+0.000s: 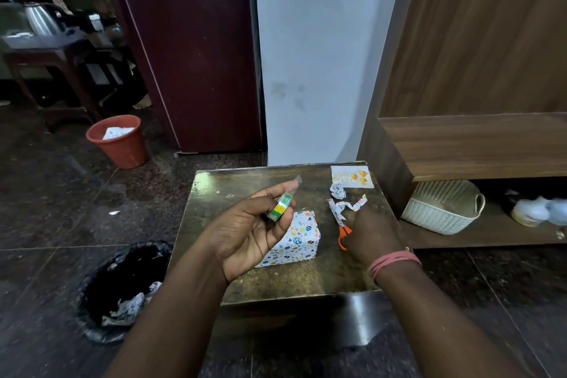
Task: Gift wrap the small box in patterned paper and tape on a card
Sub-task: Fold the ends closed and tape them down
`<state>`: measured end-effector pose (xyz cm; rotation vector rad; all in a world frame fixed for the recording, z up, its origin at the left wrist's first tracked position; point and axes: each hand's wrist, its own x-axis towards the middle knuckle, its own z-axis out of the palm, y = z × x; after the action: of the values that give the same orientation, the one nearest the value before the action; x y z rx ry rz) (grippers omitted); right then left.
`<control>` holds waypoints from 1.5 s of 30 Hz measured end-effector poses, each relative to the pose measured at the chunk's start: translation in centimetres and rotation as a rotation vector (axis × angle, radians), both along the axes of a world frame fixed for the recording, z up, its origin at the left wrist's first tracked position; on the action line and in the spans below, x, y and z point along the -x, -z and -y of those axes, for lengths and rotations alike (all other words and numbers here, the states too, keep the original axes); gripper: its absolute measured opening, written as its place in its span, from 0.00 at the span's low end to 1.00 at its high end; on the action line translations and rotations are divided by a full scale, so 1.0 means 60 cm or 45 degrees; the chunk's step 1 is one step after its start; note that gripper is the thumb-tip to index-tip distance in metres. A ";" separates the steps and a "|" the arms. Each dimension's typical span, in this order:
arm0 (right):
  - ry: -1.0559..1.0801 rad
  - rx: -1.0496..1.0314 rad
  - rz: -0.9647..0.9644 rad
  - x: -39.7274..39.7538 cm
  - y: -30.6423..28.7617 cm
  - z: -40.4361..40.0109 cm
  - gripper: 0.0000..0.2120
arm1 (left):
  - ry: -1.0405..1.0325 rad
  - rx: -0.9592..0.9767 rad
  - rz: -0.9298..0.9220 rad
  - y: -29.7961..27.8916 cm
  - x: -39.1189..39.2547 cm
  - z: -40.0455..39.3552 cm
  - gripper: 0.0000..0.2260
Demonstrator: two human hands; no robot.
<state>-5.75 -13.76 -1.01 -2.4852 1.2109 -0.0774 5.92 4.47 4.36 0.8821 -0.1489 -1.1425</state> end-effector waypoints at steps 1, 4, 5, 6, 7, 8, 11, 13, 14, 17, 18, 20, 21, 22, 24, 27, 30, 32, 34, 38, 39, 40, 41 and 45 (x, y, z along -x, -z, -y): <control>0.017 0.012 -0.001 -0.001 0.002 -0.002 0.12 | 0.002 -0.003 -0.005 0.000 -0.001 -0.001 0.18; 0.046 0.040 0.001 -0.003 -0.002 -0.011 0.13 | -0.002 -0.003 -0.027 0.003 -0.005 -0.004 0.18; 0.038 0.033 -0.003 -0.004 -0.004 -0.012 0.13 | -0.007 0.003 -0.040 0.003 -0.007 -0.004 0.18; 0.020 -0.007 -0.009 -0.004 -0.008 -0.013 0.13 | -0.011 0.012 -0.055 0.003 -0.007 -0.004 0.18; 0.003 -0.083 -0.014 -0.005 -0.012 -0.013 0.13 | -0.013 0.020 -0.069 0.004 -0.008 -0.004 0.18; 0.004 -0.189 -0.015 -0.005 -0.016 -0.009 0.11 | -0.013 0.027 -0.080 0.004 -0.009 -0.004 0.18; 0.058 -0.656 0.064 -0.002 -0.034 0.010 0.08 | -0.009 0.055 -0.112 0.004 -0.014 -0.004 0.18; 0.073 -1.047 0.149 0.006 -0.049 0.021 0.12 | -0.014 0.080 -0.141 0.003 -0.017 -0.005 0.18; 0.051 -1.241 0.202 0.012 -0.058 0.024 0.12 | -0.021 0.089 -0.156 0.004 -0.019 -0.005 0.18; -0.074 -1.715 0.410 0.027 -0.091 0.021 0.05 | -0.037 0.106 -0.195 0.006 -0.020 -0.004 0.17; -0.119 -1.814 0.469 0.029 -0.095 0.023 0.06 | -0.039 0.115 -0.210 0.006 -0.019 -0.003 0.17; -0.212 -1.922 0.506 0.031 -0.102 0.026 0.07 | -0.041 0.125 -0.227 0.007 -0.018 -0.002 0.17; -0.270 -1.950 0.495 0.030 -0.104 0.026 0.07 | -0.045 0.125 -0.230 0.007 -0.018 -0.001 0.18; -0.326 -1.967 0.483 0.029 -0.102 0.026 0.06 | -0.049 0.126 -0.236 0.006 -0.017 -0.001 0.18; -0.399 -1.976 0.446 0.027 -0.096 0.023 0.06 | -0.057 0.128 -0.250 0.006 -0.016 0.000 0.18; -0.497 -2.006 0.410 0.023 -0.086 0.016 0.11 | -0.071 0.131 -0.276 0.006 -0.017 -0.001 0.18; -0.612 -2.069 0.401 0.022 -0.084 0.016 0.20 | -0.069 0.135 -0.311 0.005 -0.018 -0.001 0.18; -0.655 -2.088 0.404 0.021 -0.083 0.016 0.20 | -0.074 0.143 -0.327 0.004 -0.018 -0.001 0.17; -0.680 -2.108 0.405 0.019 -0.080 0.015 0.19 | -0.075 0.154 -0.334 0.003 -0.017 -0.002 0.17; -0.716 -2.152 0.387 0.015 -0.075 0.013 0.18 | -0.066 0.172 -0.358 0.000 -0.015 -0.004 0.18; -0.723 -2.162 0.385 0.014 -0.073 0.012 0.18 | -0.068 0.177 -0.365 0.000 -0.016 -0.004 0.18; -0.731 -2.175 0.381 0.014 -0.072 0.012 0.18 | -0.075 0.182 -0.373 0.000 -0.016 -0.005 0.18; -0.744 -2.191 0.377 0.014 -0.071 0.013 0.19 | -0.082 0.184 -0.379 0.000 -0.018 -0.006 0.19; -0.780 -2.216 0.352 0.014 -0.070 0.013 0.21 | -0.085 0.183 -0.381 -0.001 -0.020 -0.007 0.17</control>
<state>-6.57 -14.54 3.21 -1.0518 0.0463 0.5303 7.10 4.89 4.41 0.5769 0.0440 -1.1721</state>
